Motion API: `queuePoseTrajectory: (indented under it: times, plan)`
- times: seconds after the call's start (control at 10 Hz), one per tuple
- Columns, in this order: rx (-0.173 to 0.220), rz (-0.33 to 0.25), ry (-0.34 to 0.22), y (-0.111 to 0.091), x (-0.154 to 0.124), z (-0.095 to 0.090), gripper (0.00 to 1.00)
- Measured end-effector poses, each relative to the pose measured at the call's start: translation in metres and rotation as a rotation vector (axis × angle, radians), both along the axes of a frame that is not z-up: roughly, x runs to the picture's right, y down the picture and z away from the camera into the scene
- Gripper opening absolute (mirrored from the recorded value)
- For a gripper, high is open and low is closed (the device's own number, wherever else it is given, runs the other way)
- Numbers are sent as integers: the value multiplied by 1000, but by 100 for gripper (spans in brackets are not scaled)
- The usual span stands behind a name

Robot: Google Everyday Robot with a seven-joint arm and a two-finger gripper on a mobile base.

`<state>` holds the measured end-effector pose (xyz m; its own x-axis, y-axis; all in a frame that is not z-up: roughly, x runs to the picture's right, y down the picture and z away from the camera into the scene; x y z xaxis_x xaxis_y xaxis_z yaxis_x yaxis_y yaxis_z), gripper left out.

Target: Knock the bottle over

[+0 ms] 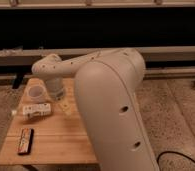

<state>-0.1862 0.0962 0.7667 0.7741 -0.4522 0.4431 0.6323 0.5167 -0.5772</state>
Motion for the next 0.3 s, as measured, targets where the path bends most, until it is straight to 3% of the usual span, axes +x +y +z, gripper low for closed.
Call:
queuePoseTrajectory:
  times: [0.3]
  plan:
    - [3, 0, -12, -3, 0, -2, 100]
